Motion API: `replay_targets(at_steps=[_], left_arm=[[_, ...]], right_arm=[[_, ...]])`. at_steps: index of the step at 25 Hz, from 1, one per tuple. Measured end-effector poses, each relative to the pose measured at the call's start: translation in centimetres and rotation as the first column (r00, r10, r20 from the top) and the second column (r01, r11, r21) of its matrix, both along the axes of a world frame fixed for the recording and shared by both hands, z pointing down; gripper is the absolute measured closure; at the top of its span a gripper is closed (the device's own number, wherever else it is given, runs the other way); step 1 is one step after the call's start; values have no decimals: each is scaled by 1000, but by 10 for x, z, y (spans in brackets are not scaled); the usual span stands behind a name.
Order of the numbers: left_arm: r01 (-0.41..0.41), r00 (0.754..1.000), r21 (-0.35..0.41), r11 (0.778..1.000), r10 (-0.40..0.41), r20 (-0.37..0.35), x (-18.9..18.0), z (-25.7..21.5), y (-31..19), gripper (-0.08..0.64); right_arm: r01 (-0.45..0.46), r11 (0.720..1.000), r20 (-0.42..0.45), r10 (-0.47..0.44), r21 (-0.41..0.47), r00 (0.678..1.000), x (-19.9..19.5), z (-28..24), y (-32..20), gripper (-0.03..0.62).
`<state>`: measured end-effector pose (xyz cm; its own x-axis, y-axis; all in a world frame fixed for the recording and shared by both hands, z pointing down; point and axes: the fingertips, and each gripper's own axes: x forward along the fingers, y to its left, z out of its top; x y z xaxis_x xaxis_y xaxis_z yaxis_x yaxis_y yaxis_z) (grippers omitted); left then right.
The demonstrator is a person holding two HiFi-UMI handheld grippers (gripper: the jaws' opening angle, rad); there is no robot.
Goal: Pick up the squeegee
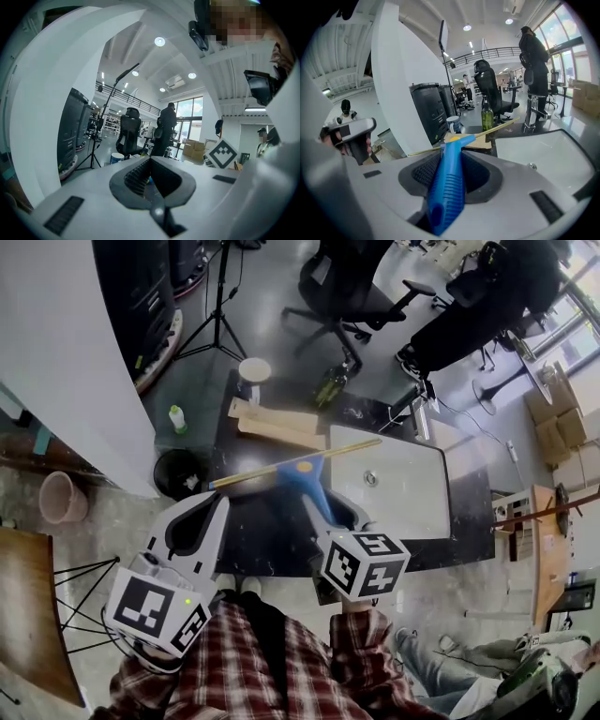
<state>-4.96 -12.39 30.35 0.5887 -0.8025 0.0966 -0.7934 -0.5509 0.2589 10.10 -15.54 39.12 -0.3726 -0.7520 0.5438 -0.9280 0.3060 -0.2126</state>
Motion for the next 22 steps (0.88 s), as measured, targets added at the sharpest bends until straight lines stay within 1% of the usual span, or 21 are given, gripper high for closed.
replay_targets(at_steps=[5,10,15,22], left_arm=[[-21,1000,24,1000,21,2,6,-12,0,551],[-47,999,48,998,47,6,16,-23,0,551],[-67,998,82,994,67,6,25,-35,1,551],[-86,996,123,989,86,3,36,-50,1,551]], right_arm=[[-13,993,50,7,121,999,1,-48,-6,443],[-23,974,74,7,227,997,2,-92,-9,443],[-5,949,62,-15,315,998,-1,-124,-6,443],[2,913,50,-24,408,998,-2,-159,7,443]])
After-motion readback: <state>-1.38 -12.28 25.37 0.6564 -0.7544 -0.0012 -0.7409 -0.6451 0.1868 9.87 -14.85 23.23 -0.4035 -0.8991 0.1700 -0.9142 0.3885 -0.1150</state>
